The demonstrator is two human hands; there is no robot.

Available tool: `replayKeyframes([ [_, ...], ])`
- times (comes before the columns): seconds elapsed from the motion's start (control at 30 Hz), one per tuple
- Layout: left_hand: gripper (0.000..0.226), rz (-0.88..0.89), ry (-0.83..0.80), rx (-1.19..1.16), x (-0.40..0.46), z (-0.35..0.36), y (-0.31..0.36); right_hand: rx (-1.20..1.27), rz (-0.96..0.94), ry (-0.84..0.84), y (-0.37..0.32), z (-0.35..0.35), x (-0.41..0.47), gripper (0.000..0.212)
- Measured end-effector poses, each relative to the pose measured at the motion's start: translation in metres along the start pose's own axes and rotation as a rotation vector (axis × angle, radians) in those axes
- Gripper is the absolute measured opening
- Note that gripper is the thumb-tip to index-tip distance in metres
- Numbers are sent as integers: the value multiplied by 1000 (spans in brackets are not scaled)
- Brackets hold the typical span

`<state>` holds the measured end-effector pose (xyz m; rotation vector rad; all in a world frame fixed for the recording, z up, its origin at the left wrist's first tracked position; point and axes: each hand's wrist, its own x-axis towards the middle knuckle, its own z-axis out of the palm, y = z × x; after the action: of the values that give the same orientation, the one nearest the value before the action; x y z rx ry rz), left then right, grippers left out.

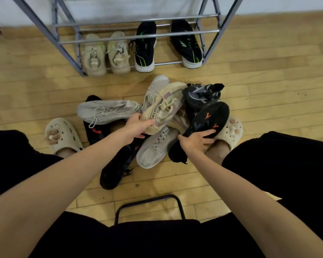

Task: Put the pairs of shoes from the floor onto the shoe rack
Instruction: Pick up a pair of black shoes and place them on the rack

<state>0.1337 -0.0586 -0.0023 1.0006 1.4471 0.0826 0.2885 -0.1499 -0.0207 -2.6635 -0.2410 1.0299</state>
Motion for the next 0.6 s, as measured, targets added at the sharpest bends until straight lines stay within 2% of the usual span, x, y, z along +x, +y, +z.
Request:
replayKeyframes([
  [0.1,48,3,-9,9,-2,-2,1,76,12,-24,-3,-9,2,125],
  [0.2,46,2,-1,34,-8,-3,4,332,26,-148,-7,-36,-1,107],
  [0.3,36,-4,9,55,-14,-3,7,719,76,-394,-10,-71,-16,73],
  [0.37,33,-8,10,62,-17,-3,7,969,-11,-594,-5,-87,-13,55],
  [0.47,37,-14,13,69,-20,-4,5,1214,-90,-814,3,-102,-7,66],
  [0.53,37,-7,16,83,-21,-5,2,1258,-93,-945,8,-104,-6,72],
  [0.6,38,-7,39,88,-22,-5,1,1229,-116,-999,11,-105,-7,72],
])
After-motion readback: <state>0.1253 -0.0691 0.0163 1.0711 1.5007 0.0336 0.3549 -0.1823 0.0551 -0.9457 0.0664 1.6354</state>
